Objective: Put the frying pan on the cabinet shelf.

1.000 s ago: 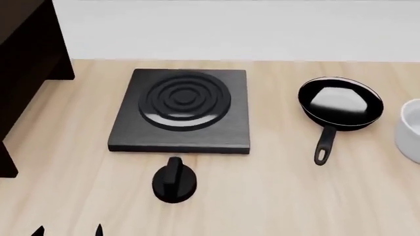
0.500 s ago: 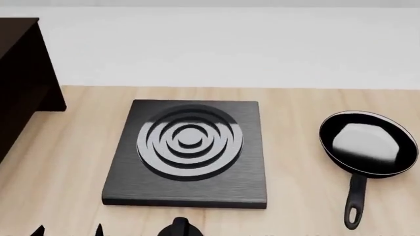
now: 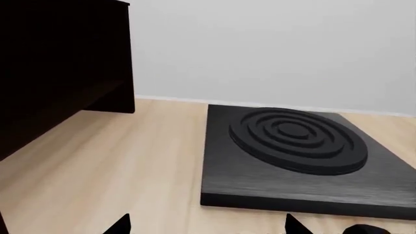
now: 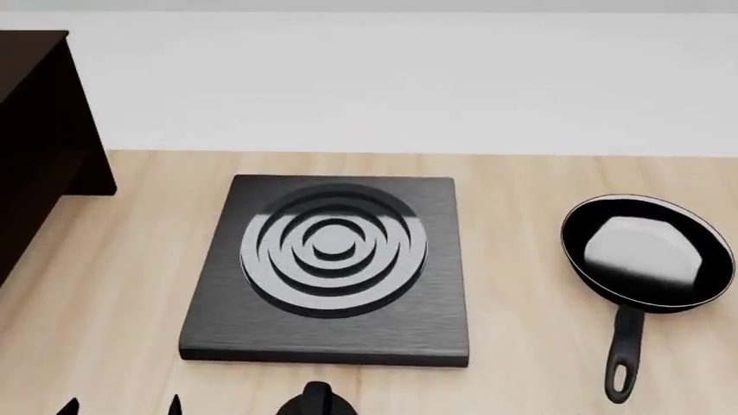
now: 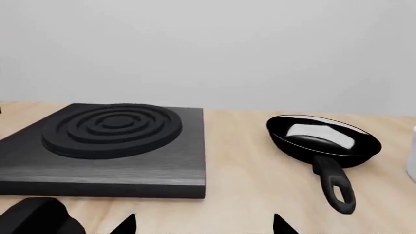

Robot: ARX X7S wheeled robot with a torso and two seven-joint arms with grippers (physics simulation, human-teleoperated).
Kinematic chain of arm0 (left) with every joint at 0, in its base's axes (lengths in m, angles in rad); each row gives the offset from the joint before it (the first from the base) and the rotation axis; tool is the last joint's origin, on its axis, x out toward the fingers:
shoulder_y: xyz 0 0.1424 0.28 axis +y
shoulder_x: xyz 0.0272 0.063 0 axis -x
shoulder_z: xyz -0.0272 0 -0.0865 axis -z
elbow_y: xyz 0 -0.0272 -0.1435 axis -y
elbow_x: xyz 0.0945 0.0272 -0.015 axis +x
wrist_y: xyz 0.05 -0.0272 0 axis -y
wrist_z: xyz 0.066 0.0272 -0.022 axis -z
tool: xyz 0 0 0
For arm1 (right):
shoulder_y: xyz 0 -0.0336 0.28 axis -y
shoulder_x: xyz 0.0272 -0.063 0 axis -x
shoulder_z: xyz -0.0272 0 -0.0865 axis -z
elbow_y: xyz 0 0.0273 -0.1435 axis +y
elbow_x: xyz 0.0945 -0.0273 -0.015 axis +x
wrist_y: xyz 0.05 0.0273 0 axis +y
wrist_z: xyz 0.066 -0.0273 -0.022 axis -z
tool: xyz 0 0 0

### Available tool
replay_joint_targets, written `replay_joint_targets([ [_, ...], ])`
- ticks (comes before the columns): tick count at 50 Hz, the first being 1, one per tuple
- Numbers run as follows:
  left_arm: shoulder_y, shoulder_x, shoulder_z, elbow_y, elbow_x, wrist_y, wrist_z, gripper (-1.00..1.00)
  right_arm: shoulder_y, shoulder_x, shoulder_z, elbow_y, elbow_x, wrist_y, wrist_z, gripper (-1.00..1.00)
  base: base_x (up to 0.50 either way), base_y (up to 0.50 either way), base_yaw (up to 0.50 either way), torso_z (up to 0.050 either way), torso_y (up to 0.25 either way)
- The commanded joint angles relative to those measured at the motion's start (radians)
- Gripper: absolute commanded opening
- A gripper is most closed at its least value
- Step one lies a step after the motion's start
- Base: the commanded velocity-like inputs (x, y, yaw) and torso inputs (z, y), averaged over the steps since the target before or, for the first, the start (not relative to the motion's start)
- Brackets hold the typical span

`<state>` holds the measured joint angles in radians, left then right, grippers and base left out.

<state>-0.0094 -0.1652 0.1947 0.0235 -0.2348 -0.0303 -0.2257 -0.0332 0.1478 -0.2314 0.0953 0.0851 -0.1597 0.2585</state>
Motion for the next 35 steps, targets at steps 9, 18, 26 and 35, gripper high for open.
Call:
replay_joint_targets([
  [9,-0.004,-0.015,0.017,0.008,-0.005,-0.024,-0.011,1.00,-0.004,0.004,-0.015,0.010,0.025,-0.021,0.000,1.00,0.00,0.00,0.00,0.000,0.000],
  [18,0.012,0.129,-0.147,0.029,0.137,-0.092,0.169,1.00,-0.019,-0.112,0.138,0.016,-0.099,-0.009,-0.141,1.00,0.00,0.00,0.00,0.000,0.000],
  [26,0.008,0.108,-0.117,0.066,0.133,-0.125,0.150,1.00,-0.016,-0.093,0.131,-0.047,-0.079,0.047,-0.117,1.00,0.00,0.00,0.00,0.000,0.000],
  [35,-0.003,0.084,-0.109,0.290,0.068,-0.355,0.127,1.00,-0.022,-0.069,0.144,-0.363,-0.064,0.323,-0.082,1.00,0.00,0.00,0.00,0.000,0.000],
])
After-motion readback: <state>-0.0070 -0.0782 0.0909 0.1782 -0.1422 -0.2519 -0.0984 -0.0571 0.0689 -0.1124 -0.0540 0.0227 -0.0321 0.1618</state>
